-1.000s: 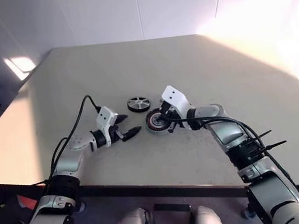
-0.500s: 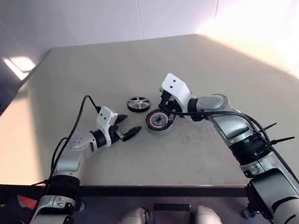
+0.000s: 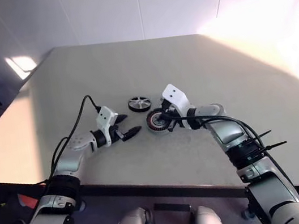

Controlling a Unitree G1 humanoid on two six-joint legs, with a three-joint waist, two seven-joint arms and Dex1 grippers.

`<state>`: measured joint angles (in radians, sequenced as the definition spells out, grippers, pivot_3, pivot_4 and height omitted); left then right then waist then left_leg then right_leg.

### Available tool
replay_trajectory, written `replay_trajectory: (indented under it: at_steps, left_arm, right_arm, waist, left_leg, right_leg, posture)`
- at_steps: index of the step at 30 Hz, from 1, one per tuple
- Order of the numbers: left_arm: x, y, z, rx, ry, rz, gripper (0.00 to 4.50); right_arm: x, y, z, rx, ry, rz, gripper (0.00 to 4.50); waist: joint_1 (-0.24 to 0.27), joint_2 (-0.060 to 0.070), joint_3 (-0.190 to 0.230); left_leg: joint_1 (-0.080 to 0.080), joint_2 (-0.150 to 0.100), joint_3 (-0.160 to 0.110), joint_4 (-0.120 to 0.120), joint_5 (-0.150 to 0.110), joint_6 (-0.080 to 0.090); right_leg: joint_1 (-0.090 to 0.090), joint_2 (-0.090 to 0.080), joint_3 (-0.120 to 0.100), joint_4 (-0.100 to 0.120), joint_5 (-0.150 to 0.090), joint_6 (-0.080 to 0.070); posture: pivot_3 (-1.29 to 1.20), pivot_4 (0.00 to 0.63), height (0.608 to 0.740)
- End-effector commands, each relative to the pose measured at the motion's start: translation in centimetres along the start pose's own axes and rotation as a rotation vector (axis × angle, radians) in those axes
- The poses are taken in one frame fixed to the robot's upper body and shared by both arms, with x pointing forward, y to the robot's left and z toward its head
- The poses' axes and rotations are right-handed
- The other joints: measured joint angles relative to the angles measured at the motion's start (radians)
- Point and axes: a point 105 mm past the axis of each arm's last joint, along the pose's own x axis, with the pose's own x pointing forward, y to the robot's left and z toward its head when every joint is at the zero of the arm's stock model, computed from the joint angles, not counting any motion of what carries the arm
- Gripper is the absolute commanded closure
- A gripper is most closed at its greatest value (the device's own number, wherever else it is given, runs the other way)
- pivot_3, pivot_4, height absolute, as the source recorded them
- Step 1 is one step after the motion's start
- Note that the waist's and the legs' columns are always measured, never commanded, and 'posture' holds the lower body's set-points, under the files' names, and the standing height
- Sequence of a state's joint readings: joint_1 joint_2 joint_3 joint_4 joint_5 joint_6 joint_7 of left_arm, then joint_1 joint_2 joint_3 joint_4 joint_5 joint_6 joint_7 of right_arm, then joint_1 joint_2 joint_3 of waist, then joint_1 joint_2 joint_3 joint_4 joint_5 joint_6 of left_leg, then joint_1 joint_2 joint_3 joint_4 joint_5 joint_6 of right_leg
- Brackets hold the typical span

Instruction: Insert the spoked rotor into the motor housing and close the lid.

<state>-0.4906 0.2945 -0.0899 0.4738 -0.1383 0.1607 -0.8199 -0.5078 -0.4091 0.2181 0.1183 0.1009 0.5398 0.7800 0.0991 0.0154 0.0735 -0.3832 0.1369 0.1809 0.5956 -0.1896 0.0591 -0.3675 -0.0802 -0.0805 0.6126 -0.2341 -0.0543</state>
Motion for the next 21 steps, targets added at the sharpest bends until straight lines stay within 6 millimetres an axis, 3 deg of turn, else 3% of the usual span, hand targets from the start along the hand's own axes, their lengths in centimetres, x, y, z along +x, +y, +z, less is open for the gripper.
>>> replay_trajectory:
  at_steps: [1,6,14,16,19,21]
  left_arm:
    - [0.2,1.5,1.9,-0.07,-0.091,0.087,0.0]
    - [1.1,2.7,2.4,-0.365,-0.147,0.155,0.0]
    - [4.0,1.7,2.6,-0.725,-0.178,0.084,0.0]
    - [4.7,2.1,3.0,-0.905,-0.228,0.095,0.0]
    - [5.3,2.9,3.6,-1.092,-0.293,0.135,0.61]
    - [5.7,3.1,3.8,-1.184,-0.312,0.153,1.29]
  right_arm:
    - [-2.0,-1.3,5.1,-0.085,-0.147,-0.054,4.47]
    - [-3.5,-2.1,7.2,-0.105,-0.206,-0.1,4.47]
    - [-3.7,-2.2,6.9,-0.092,-0.2,-0.113,4.47]
    - [-3.7,-2.3,6.8,-0.085,-0.196,-0.121,4.47]
    - [-3.7,-2.4,6.5,-0.077,-0.192,-0.13,4.5]
    - [-3.8,-2.4,6.4,-0.074,-0.189,-0.136,4.5]
  waist:
    - [-0.001,0.0,0.0]
    - [0.0,0.0,0.0]
    - [0.002,-0.001,0.0]
    - [0.007,-0.001,0.0]
    - [0.01,-0.001,0.0]
    - [0.01,-0.001,0.001]
  left_leg:
    - [-0.001,0.0,0.0,0.0,0.0,0.0]
    - [0.0,0.0,0.0,0.0,0.0,0.0]
    - [0.0,0.0,0.0,0.001,0.0,0.0]
    - [0.0,0.0,0.0,0.001,0.0,0.0]
    - [0.0,-0.001,0.0,0.002,-0.001,0.001]
    - [-0.001,-0.001,0.0,0.002,-0.001,0.002]
  right_leg:
    - [0.0,0.0,0.0,0.0,0.0,0.0]
    - [-0.001,0.0,0.0,0.001,0.0,0.0]
    - [0.0,0.0,0.0,0.001,0.0,0.0]
    - [0.0,0.0,0.0,0.001,0.0,0.0]
    - [0.001,-0.001,0.0,0.0,0.0,0.0]
    - [0.001,-0.001,0.0,0.0,0.0,0.0]
  posture:
    - [0.0,0.0,0.74]
    - [0.0,0.0,0.74]
    - [0.0,0.0,0.74]
    - [0.0,0.0,0.74]
    - [0.0,0.0,0.74]
    - [0.0,0.0,0.74]
